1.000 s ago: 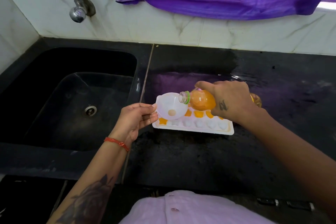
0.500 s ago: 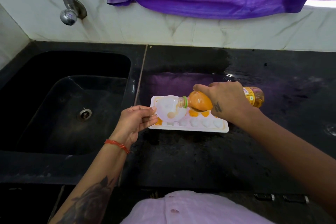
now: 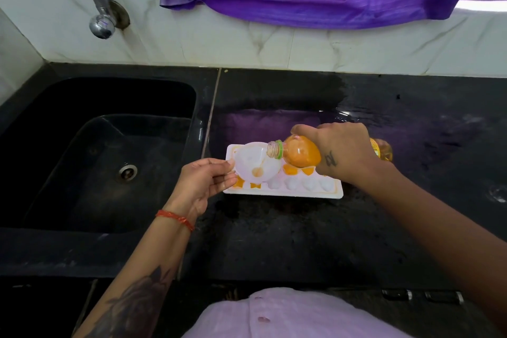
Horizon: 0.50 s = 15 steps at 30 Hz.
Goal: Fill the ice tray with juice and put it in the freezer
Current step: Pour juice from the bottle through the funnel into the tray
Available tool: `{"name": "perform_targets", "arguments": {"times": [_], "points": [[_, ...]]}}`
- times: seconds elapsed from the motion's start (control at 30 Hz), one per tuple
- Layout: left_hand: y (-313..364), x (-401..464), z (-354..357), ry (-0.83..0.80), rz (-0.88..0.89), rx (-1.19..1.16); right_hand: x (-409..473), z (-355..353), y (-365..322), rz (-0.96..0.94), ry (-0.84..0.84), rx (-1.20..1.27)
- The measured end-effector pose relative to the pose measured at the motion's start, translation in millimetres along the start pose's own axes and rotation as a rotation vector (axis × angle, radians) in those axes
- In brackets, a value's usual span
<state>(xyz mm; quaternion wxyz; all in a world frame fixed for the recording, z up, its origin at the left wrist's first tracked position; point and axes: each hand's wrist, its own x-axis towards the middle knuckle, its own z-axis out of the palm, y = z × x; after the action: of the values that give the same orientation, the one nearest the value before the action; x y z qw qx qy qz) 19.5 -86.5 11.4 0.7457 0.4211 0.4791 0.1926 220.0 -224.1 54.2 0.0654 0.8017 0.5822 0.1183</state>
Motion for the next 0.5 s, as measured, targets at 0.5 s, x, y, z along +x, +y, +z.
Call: {"name": "perform_targets", "arguments": {"times": [0.5], "points": [[-3.3, 0.1, 24.6, -0.069, 0.003, 0.021, -21.5, 4.5, 15.1, 0.03, -0.006, -0.043]]}}
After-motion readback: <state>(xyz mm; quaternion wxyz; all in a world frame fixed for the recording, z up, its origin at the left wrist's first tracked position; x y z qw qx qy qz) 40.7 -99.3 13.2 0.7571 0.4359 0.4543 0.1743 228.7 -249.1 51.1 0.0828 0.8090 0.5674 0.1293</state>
